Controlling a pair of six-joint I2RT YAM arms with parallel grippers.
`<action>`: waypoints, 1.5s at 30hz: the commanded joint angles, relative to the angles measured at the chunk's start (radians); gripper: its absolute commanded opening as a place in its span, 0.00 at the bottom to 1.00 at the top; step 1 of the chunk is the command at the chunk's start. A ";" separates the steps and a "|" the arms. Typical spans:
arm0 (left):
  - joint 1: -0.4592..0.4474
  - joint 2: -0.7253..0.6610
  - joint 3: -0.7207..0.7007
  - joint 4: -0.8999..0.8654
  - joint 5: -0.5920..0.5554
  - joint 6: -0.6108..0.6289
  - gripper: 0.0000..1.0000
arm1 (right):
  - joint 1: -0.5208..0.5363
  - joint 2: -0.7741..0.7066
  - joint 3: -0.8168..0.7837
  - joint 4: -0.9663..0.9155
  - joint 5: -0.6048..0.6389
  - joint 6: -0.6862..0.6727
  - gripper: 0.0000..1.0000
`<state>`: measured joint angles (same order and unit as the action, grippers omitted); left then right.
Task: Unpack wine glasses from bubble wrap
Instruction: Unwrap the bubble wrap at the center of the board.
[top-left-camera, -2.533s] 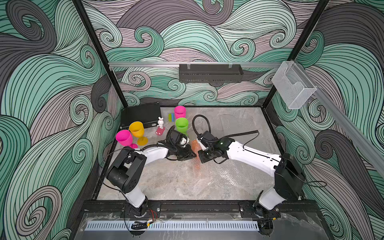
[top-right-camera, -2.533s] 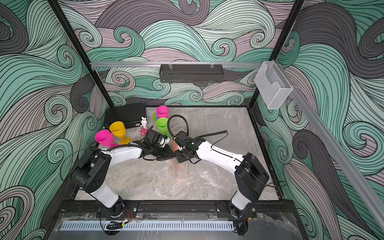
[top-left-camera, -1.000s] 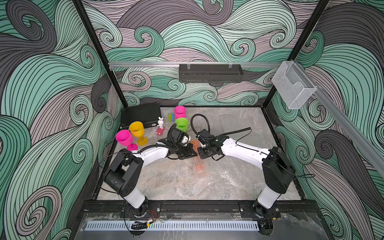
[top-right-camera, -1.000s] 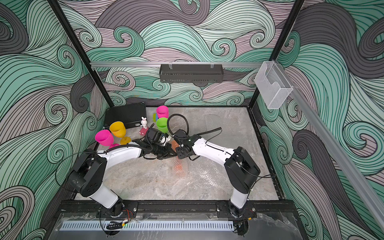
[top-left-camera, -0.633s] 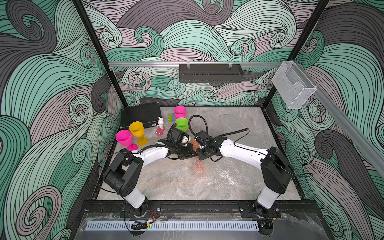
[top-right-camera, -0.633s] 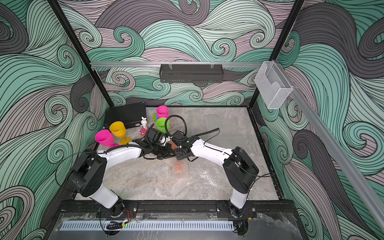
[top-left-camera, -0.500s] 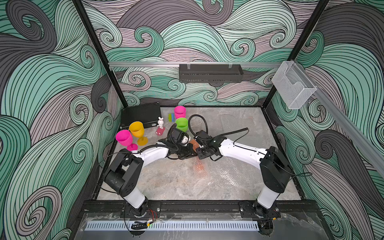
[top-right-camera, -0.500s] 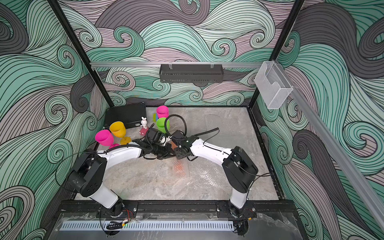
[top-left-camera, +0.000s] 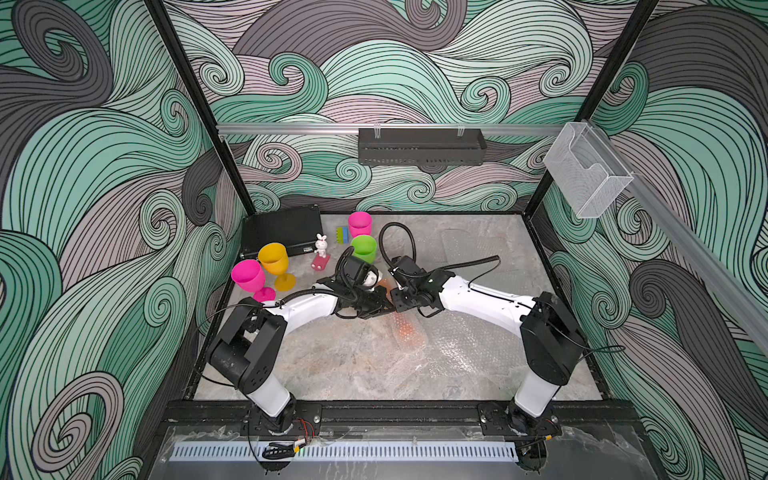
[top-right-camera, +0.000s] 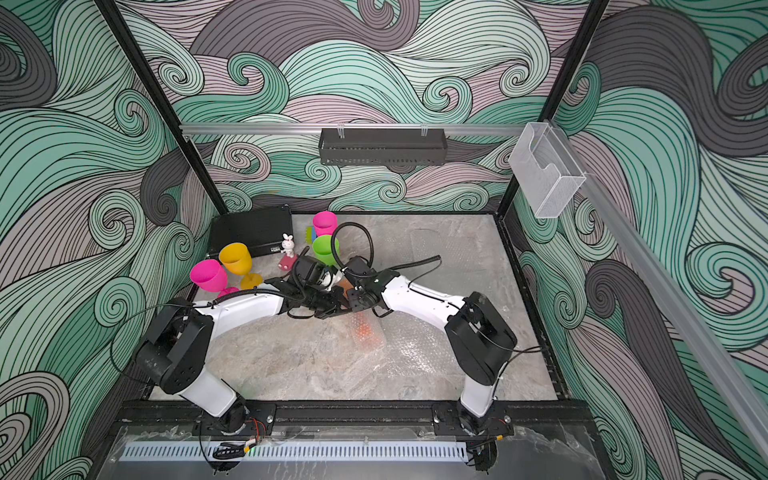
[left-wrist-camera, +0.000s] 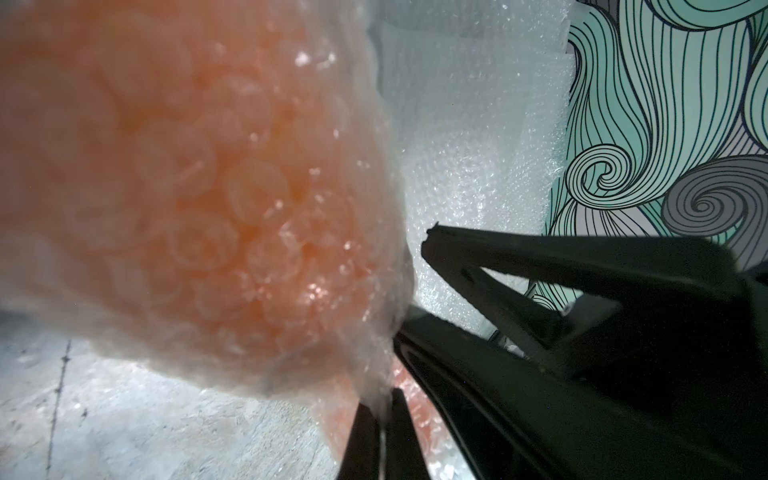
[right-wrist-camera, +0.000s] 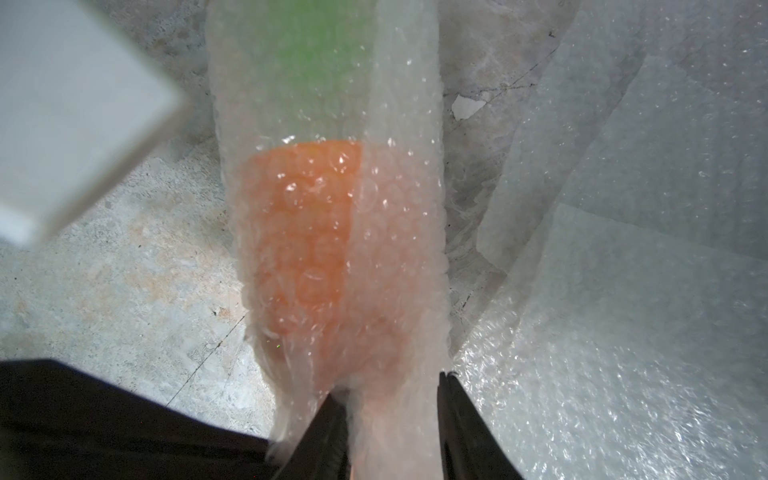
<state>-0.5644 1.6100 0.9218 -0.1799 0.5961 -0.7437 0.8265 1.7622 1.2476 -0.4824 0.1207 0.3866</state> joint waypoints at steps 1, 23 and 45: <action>-0.015 0.002 0.041 -0.019 0.014 0.017 0.01 | -0.003 0.003 -0.007 0.050 0.007 0.023 0.37; -0.037 -0.034 -0.010 -0.100 0.034 0.053 0.00 | -0.061 -0.036 -0.067 0.238 -0.162 0.157 0.27; -0.035 -0.133 -0.045 -0.194 -0.028 0.134 0.00 | -0.099 -0.156 -0.247 0.387 -0.273 0.212 0.07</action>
<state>-0.5972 1.5085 0.8806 -0.3164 0.5983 -0.6582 0.7307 1.6444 1.0199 -0.1329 -0.1341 0.5991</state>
